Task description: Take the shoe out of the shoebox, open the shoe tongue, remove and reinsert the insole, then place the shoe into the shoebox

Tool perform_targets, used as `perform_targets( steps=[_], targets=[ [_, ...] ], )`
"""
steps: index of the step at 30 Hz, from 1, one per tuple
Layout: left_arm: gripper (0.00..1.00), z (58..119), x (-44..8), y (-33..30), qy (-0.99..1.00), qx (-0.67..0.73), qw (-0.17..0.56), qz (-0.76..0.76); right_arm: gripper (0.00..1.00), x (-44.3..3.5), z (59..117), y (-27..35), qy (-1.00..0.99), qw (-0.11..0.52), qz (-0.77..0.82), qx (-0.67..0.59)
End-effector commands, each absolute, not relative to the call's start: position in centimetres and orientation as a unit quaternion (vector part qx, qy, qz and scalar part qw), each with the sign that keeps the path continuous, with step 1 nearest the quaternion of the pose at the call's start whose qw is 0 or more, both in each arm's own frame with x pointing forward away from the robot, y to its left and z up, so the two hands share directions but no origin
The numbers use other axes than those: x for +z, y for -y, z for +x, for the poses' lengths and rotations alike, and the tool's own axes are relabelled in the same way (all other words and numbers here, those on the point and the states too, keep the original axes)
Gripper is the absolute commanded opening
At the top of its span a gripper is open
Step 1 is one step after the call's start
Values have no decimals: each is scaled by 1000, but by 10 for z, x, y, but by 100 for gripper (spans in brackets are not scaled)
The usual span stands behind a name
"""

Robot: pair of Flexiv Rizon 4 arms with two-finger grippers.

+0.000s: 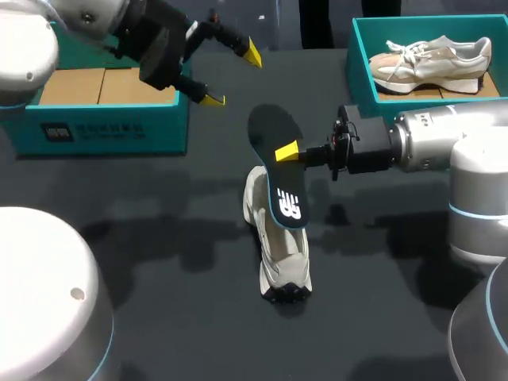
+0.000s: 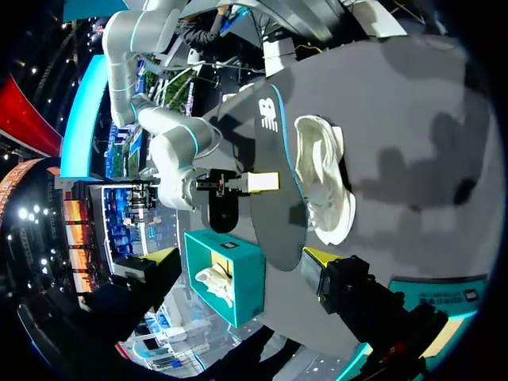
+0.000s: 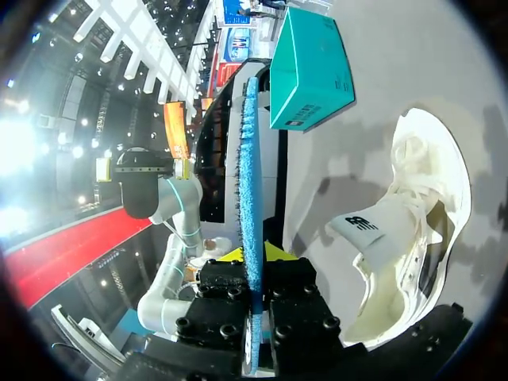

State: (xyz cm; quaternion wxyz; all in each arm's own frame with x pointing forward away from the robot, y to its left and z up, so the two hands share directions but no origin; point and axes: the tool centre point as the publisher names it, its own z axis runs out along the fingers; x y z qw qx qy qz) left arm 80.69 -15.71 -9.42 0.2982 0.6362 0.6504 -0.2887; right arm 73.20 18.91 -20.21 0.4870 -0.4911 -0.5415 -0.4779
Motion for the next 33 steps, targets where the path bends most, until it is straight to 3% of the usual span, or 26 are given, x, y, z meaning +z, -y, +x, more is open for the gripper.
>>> perform_targets(
  steps=[1,25,33],
  targets=[
    [100,817,-86,165,-680,-207,202,674,0,-202,732,-191,542,486,-492,-477],
    [100,801,-75,202,-678,-115,30,725,0,-202,732,-191,542,486,-492,-477],
    [100,791,-75,201,-691,-83,25,717,0,-202,732,-191,542,486,-492,-477]
  ],
)
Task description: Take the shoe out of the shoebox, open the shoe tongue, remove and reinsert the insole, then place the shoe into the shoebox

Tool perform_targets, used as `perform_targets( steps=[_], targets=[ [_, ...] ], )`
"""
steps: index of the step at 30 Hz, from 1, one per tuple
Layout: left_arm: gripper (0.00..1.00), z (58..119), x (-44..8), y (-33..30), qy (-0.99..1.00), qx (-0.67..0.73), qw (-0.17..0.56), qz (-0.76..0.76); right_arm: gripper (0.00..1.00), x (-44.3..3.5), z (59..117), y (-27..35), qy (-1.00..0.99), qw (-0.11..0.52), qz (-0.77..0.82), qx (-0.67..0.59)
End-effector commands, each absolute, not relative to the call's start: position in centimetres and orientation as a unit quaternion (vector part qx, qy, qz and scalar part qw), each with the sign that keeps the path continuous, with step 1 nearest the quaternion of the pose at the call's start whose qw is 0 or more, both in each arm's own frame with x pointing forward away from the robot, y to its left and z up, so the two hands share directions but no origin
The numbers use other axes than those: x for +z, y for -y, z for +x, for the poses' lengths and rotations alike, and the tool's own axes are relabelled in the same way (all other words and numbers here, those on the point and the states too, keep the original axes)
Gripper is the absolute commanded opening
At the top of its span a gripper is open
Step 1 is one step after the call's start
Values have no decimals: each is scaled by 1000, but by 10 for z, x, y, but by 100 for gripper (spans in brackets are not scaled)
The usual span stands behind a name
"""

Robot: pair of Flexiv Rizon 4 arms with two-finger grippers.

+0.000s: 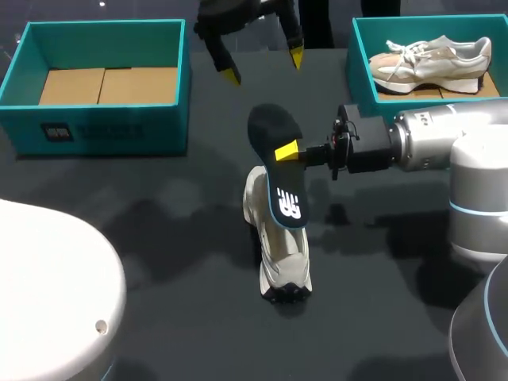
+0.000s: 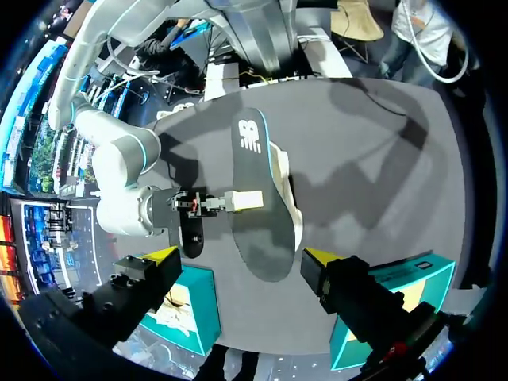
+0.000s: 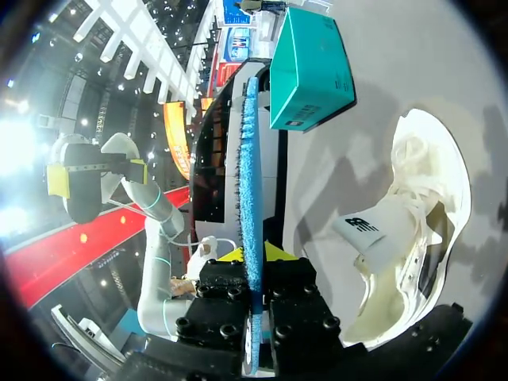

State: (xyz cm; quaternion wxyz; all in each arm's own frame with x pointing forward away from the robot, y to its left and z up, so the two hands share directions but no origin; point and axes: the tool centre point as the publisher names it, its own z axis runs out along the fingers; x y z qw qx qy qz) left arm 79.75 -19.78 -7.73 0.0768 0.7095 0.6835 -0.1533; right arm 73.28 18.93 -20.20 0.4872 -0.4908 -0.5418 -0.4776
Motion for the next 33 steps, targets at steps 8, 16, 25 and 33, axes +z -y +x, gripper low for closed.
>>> perform_targets(
  steps=[8,16,25,33],
  targets=[
    [100,784,-77,203,-709,-67,24,702,0,-202,732,-191,542,486,-492,-477],
    [100,784,-75,203,-733,-67,32,676,0,-202,732,-191,542,486,-492,-477],
    [100,783,-64,187,-761,-107,80,634,0,-202,732,-191,542,486,-492,-477],
    [100,775,-74,149,-781,-166,144,585,0,-202,732,-191,542,486,-492,-477]
  ],
)
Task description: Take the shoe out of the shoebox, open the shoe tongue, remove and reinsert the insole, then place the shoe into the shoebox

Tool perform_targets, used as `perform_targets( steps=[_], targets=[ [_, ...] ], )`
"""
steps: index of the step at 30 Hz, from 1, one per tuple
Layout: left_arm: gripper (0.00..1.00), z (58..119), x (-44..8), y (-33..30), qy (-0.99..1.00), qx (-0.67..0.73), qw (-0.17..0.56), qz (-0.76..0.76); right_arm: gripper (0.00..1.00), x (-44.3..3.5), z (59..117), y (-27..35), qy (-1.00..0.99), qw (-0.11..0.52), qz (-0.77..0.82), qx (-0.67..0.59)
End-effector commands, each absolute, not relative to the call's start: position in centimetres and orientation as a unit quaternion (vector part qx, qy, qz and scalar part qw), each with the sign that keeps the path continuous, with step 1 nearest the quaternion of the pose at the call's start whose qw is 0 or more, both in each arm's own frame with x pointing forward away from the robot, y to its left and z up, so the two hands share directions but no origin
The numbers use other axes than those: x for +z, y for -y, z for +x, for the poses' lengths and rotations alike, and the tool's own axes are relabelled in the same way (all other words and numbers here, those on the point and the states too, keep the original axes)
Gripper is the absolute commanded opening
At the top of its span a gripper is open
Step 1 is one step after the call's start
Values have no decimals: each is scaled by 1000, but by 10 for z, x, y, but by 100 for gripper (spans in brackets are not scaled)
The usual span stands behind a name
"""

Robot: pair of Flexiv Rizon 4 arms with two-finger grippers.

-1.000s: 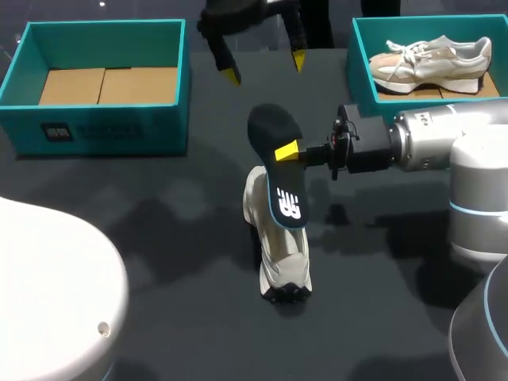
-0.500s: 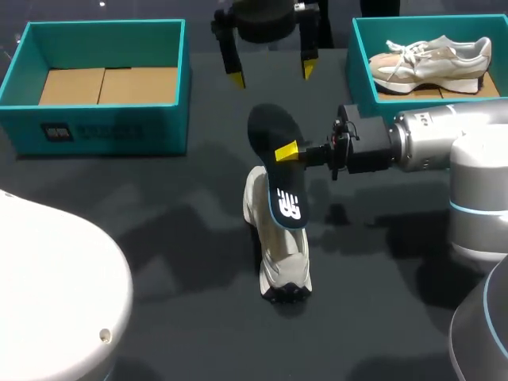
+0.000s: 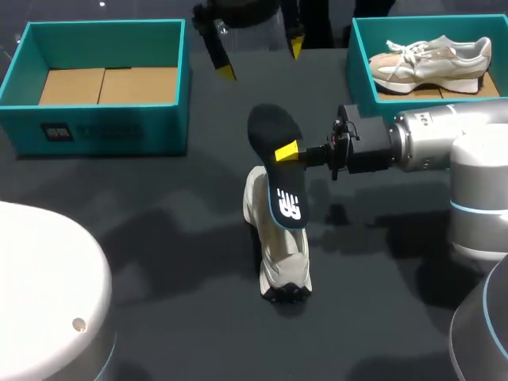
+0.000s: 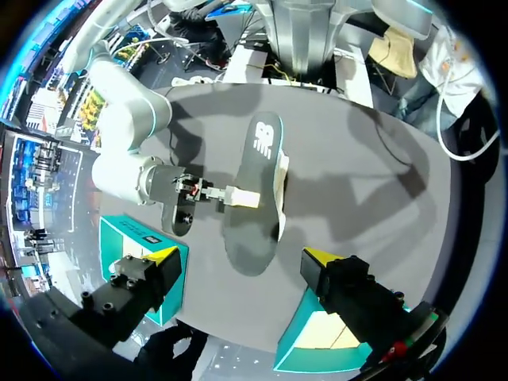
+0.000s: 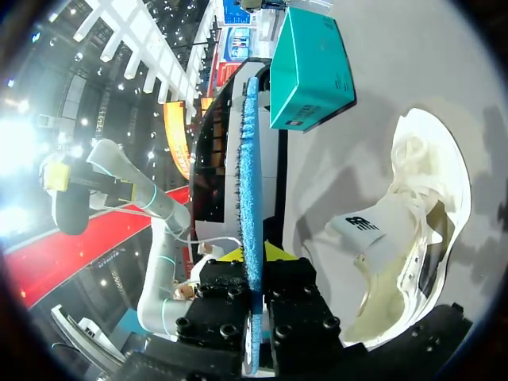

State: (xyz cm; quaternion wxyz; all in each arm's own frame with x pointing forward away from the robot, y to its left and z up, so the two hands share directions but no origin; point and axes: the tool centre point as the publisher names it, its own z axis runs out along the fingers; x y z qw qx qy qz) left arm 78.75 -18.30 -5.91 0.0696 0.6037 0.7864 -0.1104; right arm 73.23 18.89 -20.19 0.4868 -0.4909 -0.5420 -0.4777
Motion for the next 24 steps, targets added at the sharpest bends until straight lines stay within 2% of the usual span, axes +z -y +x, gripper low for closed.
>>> perform_targets(
  steps=[1,10,20,22,24],
  targets=[
    [100,773,-76,144,-779,-176,155,582,0,-202,732,-191,542,486,-492,-477],
    [100,764,-89,119,-729,-294,288,547,0,-202,732,-191,542,486,-492,-477],
    [100,746,-101,120,-654,-358,407,528,0,-202,732,-191,542,486,-492,-477],
    [100,745,-100,111,-617,-374,466,513,0,-202,732,-191,542,486,-492,-477],
    [100,747,-100,106,-616,-373,478,504,0,-202,732,-191,542,486,-492,-477]
  ],
)
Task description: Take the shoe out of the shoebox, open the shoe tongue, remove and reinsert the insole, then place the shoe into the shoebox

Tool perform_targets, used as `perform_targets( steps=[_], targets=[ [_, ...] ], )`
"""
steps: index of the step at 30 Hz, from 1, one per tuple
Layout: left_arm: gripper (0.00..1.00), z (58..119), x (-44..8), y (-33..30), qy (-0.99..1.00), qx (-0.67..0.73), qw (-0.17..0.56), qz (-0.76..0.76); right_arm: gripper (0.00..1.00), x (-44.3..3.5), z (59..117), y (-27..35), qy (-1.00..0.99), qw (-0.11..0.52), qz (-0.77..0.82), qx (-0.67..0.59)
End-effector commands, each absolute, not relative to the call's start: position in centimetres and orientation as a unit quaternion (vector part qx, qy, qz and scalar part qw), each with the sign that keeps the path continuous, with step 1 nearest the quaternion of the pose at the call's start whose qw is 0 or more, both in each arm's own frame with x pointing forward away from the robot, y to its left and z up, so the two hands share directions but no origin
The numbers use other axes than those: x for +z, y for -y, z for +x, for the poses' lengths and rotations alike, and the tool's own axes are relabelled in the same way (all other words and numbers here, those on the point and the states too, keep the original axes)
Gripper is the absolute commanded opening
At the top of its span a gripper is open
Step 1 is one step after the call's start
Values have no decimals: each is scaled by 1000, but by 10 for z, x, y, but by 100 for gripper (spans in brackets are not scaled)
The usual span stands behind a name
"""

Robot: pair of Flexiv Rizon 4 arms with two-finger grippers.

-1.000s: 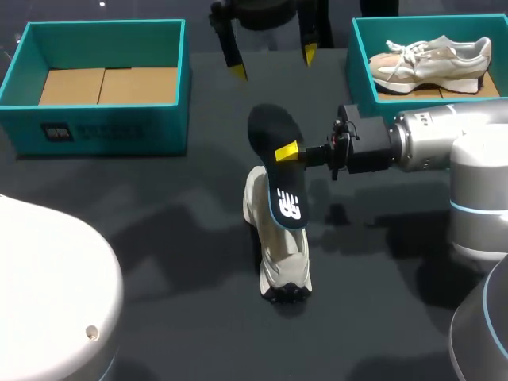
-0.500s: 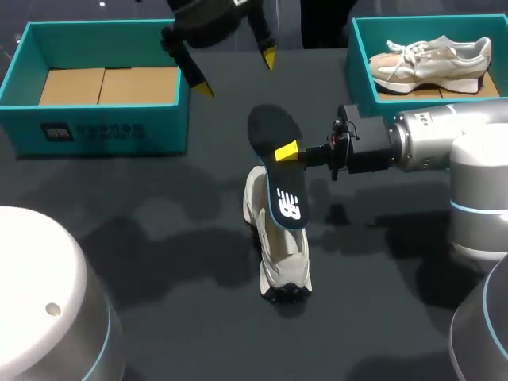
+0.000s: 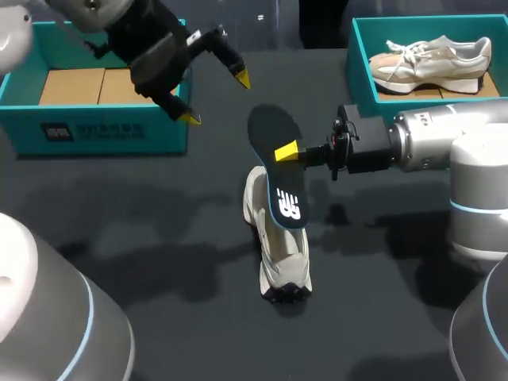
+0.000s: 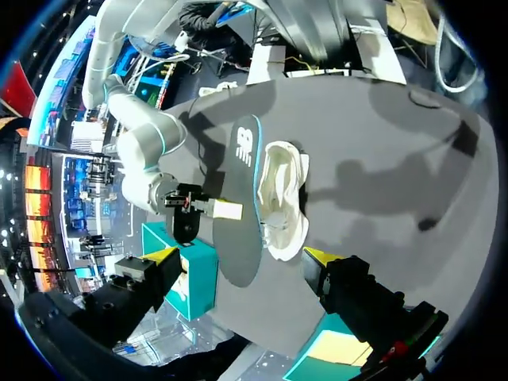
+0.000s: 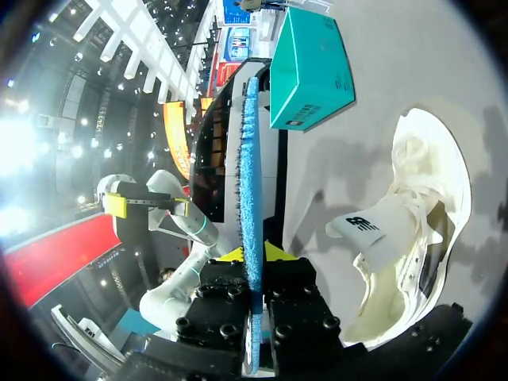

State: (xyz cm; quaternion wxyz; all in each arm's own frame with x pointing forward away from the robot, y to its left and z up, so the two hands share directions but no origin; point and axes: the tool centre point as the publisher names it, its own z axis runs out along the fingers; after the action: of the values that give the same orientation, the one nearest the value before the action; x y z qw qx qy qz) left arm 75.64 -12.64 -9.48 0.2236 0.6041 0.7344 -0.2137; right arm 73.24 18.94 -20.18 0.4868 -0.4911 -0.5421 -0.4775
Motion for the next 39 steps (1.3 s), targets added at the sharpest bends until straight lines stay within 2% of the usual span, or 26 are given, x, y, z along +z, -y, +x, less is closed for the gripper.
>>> perform_targets(
  steps=[1,12,22,32,39],
  targets=[
    [100,747,-100,106,-616,-373,478,504,0,-202,732,-191,542,486,-492,-477],
    [100,747,-100,106,-616,-373,478,504,0,-202,732,-191,542,486,-492,-477],
    [100,769,-129,105,-593,-406,493,490,0,-202,732,-191,542,486,-492,-477],
    [100,771,-130,105,-591,-410,486,497,0,-202,732,-191,542,486,-492,-477],
    [100,773,-150,126,-607,-412,479,482,0,-197,736,-190,520,495,-486,-498]
  ],
)
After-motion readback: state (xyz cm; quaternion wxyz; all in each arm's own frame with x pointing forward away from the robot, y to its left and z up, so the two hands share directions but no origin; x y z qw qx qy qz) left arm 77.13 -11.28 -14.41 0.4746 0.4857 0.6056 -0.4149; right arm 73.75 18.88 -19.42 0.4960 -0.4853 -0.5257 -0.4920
